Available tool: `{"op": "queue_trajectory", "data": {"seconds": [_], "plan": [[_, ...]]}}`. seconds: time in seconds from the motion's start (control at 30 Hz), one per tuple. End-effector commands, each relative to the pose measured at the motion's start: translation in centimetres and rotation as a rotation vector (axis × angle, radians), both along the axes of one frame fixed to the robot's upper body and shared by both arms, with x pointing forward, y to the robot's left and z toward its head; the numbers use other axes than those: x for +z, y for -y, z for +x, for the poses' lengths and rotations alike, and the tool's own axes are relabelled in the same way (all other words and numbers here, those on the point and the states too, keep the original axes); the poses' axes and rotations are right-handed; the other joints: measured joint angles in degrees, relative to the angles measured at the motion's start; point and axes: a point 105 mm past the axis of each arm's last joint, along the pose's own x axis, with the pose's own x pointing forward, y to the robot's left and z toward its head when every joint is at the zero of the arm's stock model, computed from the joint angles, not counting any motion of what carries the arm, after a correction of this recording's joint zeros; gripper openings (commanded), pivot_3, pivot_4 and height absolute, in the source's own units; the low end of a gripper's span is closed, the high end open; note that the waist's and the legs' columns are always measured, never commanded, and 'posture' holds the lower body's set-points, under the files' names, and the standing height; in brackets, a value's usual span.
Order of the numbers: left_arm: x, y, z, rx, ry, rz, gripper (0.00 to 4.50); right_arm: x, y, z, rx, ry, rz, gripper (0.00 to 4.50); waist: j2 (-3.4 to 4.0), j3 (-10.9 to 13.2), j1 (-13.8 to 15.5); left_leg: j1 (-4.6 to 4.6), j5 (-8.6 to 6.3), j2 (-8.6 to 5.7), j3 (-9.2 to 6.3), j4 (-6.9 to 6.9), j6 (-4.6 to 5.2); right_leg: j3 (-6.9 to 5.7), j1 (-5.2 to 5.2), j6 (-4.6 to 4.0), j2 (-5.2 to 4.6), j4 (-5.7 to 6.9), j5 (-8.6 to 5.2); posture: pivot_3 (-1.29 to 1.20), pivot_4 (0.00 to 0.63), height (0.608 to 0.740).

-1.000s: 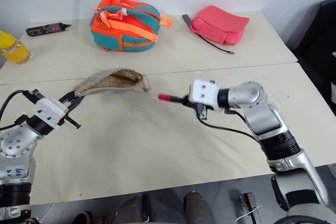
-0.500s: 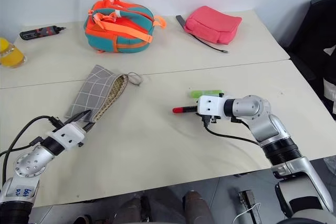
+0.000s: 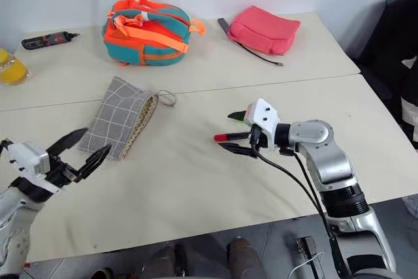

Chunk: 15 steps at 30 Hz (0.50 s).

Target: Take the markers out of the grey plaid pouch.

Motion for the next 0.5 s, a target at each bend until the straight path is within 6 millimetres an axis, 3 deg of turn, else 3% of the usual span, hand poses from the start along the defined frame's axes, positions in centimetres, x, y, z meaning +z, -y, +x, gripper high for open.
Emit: {"op": "queue_trajectory", "data": {"seconds": [0.03, 0.1, 0.2, 0.33, 0.5], "plan": [[-0.1, -1.4, -0.6, 0.102, -0.013, -0.017, 3.58, -0.5, -0.5, -2.3, 0.025, -0.049, 0.097, 4.28, -0.03, -0.01, 0.26, -0.02, 0.00, -0.03, -0.03, 0.01, 0.01, -0.01, 0.03, 0.00, -0.01, -0.04, 0.00, 0.00, 0.150, 0.740], [-0.8, -2.0, -1.2, 0.140, -0.040, -0.010, 3.58, -2.6, 0.1, -3.2, -0.013, -0.074, 0.103, 4.28, -0.08, -0.02, 0.45, -0.06, -0.01, -0.05, -0.06, 0.03, 0.02, 0.00, 0.05, 0.00, 0.00, -0.11, 0.00, 0.00, 0.150, 0.740], [-1.4, -2.6, -1.8, 0.178, -0.059, -0.030, 3.58, -4.1, 1.2, -3.4, -0.080, -0.087, 0.125, 4.28, -0.14, -0.02, 0.52, -0.06, -0.01, -0.10, 0.01, 0.06, 0.06, 0.03, 0.08, 0.00, -0.02, -0.19, 0.00, 0.00, 0.150, 0.740], [-2.4, -3.6, -2.5, 0.223, -0.088, -0.029, 3.58, -4.9, 1.7, -3.7, -0.096, -0.061, 0.111, 4.28, -0.17, -0.01, 0.24, -0.02, 0.04, -0.12, 0.11, 0.11, 0.14, 0.08, 0.12, -0.01, -0.02, -0.21, 0.00, 0.00, 0.150, 0.740], [-2.8, -3.4, -2.4, 0.222, -0.096, 0.011, 3.58, -5.3, 1.1, -3.9, -0.056, -0.056, 0.075, 4.28, -0.19, -0.02, 0.27, 0.03, 0.04, -0.13, 0.10, 0.07, 0.14, 0.08, 0.19, -0.02, -0.02, -0.23, 0.00, 0.00, 0.150, 0.740]]}}
